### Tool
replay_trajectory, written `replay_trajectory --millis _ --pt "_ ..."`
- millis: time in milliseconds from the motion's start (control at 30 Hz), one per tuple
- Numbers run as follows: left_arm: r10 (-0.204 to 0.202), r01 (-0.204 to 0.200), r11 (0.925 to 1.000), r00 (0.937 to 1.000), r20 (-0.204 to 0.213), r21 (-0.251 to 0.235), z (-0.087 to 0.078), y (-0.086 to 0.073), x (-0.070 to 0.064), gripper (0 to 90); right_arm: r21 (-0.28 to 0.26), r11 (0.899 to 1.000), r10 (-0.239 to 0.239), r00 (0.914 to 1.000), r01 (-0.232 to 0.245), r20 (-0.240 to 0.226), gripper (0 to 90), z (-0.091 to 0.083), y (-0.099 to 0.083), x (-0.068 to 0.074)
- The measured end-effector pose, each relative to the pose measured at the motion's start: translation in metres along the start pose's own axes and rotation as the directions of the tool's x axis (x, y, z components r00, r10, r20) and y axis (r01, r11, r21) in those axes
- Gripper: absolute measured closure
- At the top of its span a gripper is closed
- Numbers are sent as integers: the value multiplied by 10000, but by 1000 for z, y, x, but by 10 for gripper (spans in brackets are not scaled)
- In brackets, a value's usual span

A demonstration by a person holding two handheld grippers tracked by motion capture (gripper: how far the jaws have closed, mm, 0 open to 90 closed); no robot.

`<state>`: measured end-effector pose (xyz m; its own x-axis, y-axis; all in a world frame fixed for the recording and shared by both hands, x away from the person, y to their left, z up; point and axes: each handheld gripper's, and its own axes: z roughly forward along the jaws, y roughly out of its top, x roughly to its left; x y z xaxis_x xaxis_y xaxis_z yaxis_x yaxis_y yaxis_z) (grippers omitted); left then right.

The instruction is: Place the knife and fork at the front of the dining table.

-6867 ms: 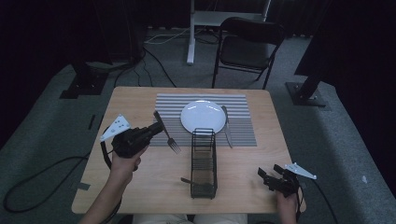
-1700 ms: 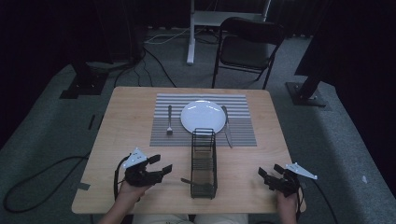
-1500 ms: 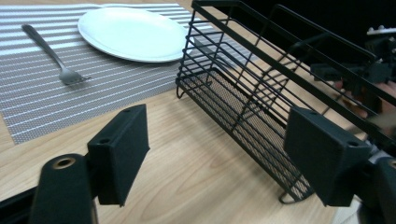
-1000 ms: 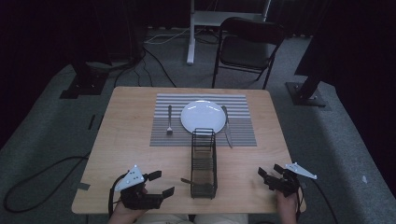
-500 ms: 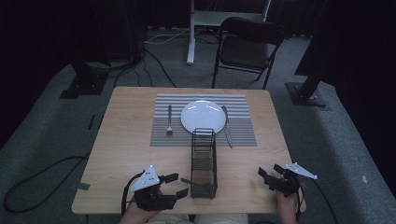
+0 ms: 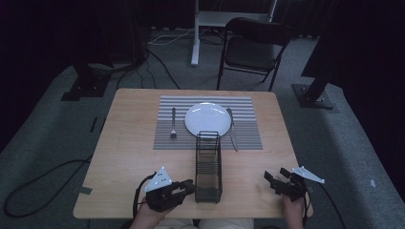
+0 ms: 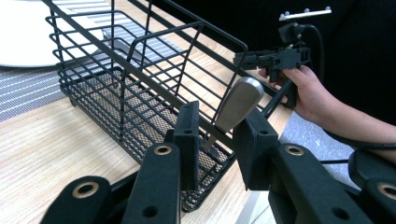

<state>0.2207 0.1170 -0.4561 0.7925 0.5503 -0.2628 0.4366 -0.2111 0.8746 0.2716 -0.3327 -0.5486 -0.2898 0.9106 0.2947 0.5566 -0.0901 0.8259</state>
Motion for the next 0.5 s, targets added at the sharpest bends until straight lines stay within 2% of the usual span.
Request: replay_trajectory --millis 133,267,333,400,500 --pt "71 -74 9999 9998 -190 -123 1 -1 -2 815 18 10000 -15 10000 15 -11 148 0 0 0" --pt "236 -239 9996 9994 -262 -120 2 3 -3 830 22 10000 -15 10000 16 -14 148 0 0 0" --pt "238 -246 9993 9994 -261 -292 1 6 -3 862 21 10000 -12 10000 12 -10 148 0 0 0" --pt "438 -455 9984 9979 -480 -349 1 10 -3 877 24 10000 -9 10000 9 -15 148 0 0 0" --pt "540 -551 9981 9977 -404 -275 5 13 -1 878 23 10000 -9 10000 9 -13 149 0 0 0"
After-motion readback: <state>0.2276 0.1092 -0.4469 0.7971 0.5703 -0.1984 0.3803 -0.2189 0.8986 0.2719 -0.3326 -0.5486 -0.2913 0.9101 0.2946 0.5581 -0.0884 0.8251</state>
